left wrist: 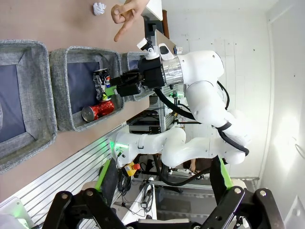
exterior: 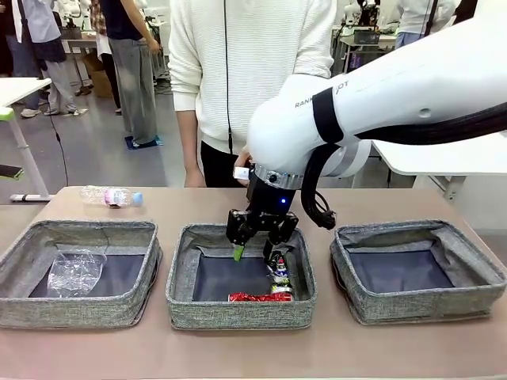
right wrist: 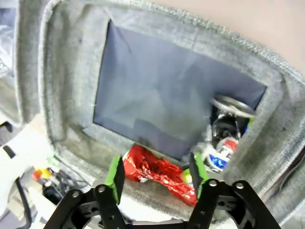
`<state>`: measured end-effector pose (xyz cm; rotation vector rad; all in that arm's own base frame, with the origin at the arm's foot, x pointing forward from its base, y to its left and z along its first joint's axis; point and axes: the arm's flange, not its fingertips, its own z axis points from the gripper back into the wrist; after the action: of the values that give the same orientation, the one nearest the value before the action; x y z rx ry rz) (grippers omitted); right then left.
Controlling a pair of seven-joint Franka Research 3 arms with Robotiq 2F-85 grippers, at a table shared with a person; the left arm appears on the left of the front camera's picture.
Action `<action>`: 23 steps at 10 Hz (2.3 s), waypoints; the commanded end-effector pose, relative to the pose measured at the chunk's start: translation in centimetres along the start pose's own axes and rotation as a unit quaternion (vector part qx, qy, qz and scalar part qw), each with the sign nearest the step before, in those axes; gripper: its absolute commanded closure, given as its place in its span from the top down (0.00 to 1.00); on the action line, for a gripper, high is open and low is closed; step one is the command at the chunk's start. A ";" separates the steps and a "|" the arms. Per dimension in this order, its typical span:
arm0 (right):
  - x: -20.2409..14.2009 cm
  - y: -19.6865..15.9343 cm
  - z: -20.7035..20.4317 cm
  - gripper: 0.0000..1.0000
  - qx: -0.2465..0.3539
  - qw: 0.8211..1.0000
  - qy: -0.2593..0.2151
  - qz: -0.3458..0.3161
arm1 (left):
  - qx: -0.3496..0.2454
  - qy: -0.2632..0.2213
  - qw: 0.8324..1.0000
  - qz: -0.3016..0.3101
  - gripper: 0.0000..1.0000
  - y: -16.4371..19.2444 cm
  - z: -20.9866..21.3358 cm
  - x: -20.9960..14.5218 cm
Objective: Sort the waste into the appropriate baskets.
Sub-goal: Place the picked waste into the Fabric basket indicated by the person.
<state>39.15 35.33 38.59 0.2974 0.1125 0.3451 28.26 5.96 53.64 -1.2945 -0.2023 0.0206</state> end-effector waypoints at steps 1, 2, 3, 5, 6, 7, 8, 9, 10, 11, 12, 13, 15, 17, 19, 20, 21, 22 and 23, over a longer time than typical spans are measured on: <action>-0.4 -0.5 0.5 1.00 0.023 1.000 0.001 0.007 | -0.005 0.002 1.000 -0.008 1.00 0.0 0.0 -0.2; -0.4 -0.7 0.7 1.00 0.033 0.999 0.005 0.005 | -0.005 0.002 1.000 -0.008 1.00 0.0 0.0 -0.2; -0.5 -1.0 1.1 1.00 0.048 0.999 0.010 0.005 | -0.005 0.002 1.000 -0.008 1.00 0.0 0.0 -0.2; -0.9 -1.8 3.5 1.00 0.144 0.987 0.070 0.009 | -0.005 0.002 1.000 -0.008 1.00 0.0 0.0 -0.2; -1.6 -3.0 7.0 1.00 0.261 0.958 0.119 0.007 | -0.005 0.002 1.000 -0.008 1.00 0.0 0.0 -0.2; -2.8 -5.4 11.1 1.00 0.345 0.931 0.122 -0.019 | -0.005 0.002 1.000 -0.008 1.00 0.0 0.0 -0.2; -5.5 -9.1 15.4 1.00 0.377 0.922 0.038 -0.082 | -0.005 0.002 1.000 -0.008 1.00 0.0 0.0 -0.2; -8.7 -12.9 18.3 1.00 0.374 0.914 -0.049 -0.147 | -0.005 0.002 1.000 -0.008 1.00 0.0 0.0 -0.2; -12.5 -16.2 20.3 1.00 0.339 0.902 -0.156 -0.216 | -0.005 0.002 1.000 -0.008 1.00 0.0 0.0 -0.2; -16.3 -18.8 21.6 1.00 0.352 0.887 -0.212 -0.211 | -0.005 0.002 1.000 -0.008 1.00 0.0 0.0 -0.2; -20.1 -22.0 22.1 1.00 0.366 0.861 -0.258 -0.242 | -0.005 0.002 1.000 -0.008 1.00 0.0 0.0 -0.2; -23.0 -24.6 22.0 1.00 0.396 0.825 -0.297 -0.273 | -0.005 0.002 1.000 -0.008 1.00 0.0 0.0 -0.2; -27.5 -27.6 21.6 1.00 0.441 0.767 -0.347 -0.312 | -0.005 0.002 1.000 -0.008 1.00 0.0 0.0 -0.2; -26.2 -28.9 23.6 1.00 0.422 0.797 -0.313 -0.297 | -0.005 0.002 1.000 -0.008 1.00 0.0 0.0 -0.2; -26.2 -28.9 23.6 1.00 0.422 0.797 -0.313 -0.297 | -0.005 0.002 1.000 -0.008 1.00 0.0 0.0 -0.2; -26.2 -28.9 23.6 1.00 0.422 0.797 -0.313 -0.297 | -0.005 0.002 1.000 -0.008 1.00 0.0 0.0 -0.2; -26.2 -28.9 23.6 1.00 0.422 0.797 -0.313 -0.297 | -0.005 0.002 1.000 -0.008 1.00 0.0 0.0 -0.2; -26.2 -28.9 23.6 1.00 0.422 0.797 -0.313 -0.297 | -0.005 0.002 1.000 -0.008 1.00 0.0 0.0 -0.2; -26.2 -28.9 23.6 1.00 0.422 0.797 -0.313 -0.297 | -0.005 0.002 1.000 -0.008 1.00 0.0 0.0 -0.2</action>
<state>27.55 -6.04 53.91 1.2175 -0.3024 -0.4946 28.23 5.99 53.66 -1.2946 -0.2034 0.0203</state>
